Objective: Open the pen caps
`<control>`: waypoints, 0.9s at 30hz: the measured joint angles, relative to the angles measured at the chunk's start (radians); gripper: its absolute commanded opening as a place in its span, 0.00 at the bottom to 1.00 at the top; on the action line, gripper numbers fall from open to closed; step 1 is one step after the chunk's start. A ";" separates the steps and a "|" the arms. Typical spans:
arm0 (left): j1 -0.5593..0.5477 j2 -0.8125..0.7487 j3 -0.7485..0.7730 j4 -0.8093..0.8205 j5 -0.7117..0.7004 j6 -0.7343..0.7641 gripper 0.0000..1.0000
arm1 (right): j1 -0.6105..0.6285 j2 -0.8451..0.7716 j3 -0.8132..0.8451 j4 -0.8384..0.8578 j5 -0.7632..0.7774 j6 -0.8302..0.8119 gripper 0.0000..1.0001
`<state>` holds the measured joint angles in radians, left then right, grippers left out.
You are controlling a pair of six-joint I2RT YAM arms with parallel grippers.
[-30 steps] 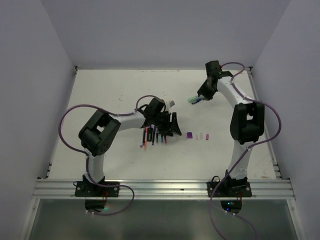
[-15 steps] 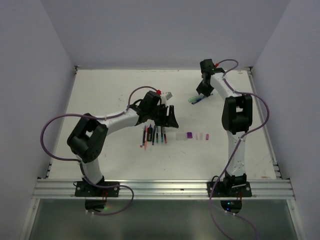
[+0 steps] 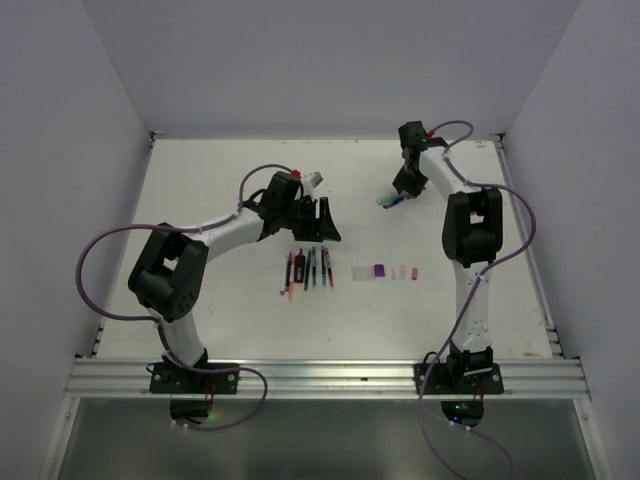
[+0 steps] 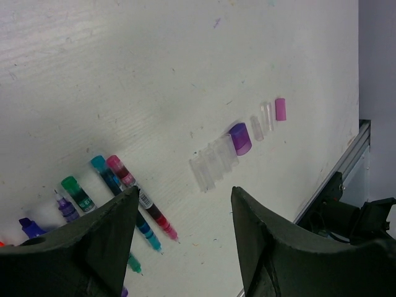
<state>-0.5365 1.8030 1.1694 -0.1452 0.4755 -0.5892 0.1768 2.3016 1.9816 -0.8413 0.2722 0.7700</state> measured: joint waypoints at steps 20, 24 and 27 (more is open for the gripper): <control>0.015 -0.038 0.000 -0.011 0.017 0.006 0.64 | 0.000 0.049 0.000 0.015 -0.001 0.006 0.35; 0.015 -0.042 0.000 -0.011 0.017 0.006 0.64 | 0.000 0.053 0.000 0.020 -0.001 0.013 0.32; 0.015 -0.042 0.000 -0.012 0.017 0.006 0.64 | 0.000 0.050 -0.011 0.022 0.002 0.017 0.20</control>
<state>-0.5217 1.7615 1.1694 -0.1570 0.4927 -0.5831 0.1768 2.3512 1.9701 -0.8196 0.2737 0.7868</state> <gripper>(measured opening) 0.639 0.265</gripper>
